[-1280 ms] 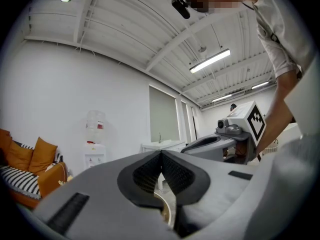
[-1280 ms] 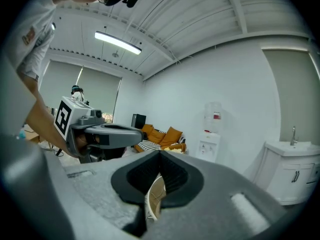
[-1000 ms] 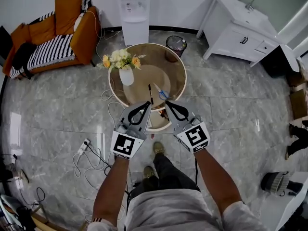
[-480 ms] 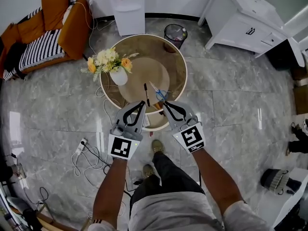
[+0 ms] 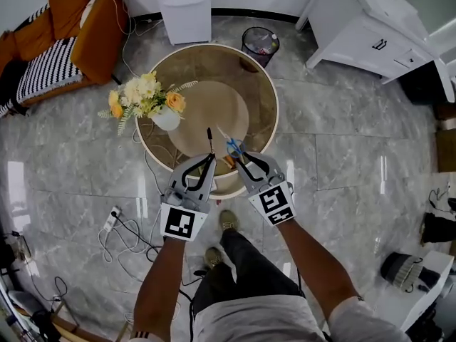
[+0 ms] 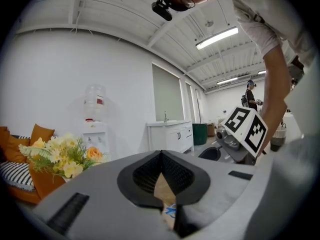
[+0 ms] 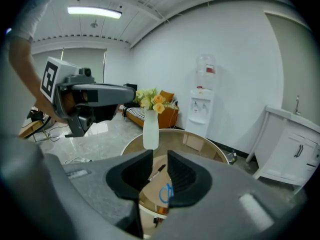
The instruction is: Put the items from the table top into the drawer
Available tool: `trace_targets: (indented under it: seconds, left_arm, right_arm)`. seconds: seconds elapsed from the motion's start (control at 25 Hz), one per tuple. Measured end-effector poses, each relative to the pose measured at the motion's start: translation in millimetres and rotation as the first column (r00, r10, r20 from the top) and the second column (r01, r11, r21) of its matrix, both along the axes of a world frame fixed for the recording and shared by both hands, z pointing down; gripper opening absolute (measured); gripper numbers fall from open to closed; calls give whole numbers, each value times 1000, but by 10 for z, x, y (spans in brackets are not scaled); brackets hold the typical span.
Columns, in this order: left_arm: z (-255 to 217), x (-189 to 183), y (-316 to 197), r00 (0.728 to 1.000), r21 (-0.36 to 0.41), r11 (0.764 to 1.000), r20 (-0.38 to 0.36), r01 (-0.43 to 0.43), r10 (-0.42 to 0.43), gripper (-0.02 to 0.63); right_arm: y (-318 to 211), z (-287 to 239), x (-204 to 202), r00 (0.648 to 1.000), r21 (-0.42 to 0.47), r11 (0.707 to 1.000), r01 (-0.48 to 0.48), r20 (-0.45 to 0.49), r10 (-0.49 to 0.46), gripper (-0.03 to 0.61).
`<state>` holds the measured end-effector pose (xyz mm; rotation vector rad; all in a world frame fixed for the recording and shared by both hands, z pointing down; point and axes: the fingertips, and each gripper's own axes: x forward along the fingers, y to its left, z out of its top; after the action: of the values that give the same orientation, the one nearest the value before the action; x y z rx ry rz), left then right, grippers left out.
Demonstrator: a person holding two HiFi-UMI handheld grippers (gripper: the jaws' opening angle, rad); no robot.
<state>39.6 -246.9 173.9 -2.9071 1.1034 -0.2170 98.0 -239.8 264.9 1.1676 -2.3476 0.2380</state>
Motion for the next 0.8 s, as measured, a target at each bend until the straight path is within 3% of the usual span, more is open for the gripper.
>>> trace_targets:
  seconds: [0.36, 0.8]
  left_arm:
    - [580, 146, -201, 1000, -53, 999, 24, 2, -1, 0]
    - [1051, 81, -297, 999, -69, 998, 37, 12, -9, 0]
  right_arm:
    - [-227, 1001, 194, 995, -168, 985, -39, -95, 23, 117]
    - [-434, 1881, 249, 981, -294, 953, -74, -194, 16, 117]
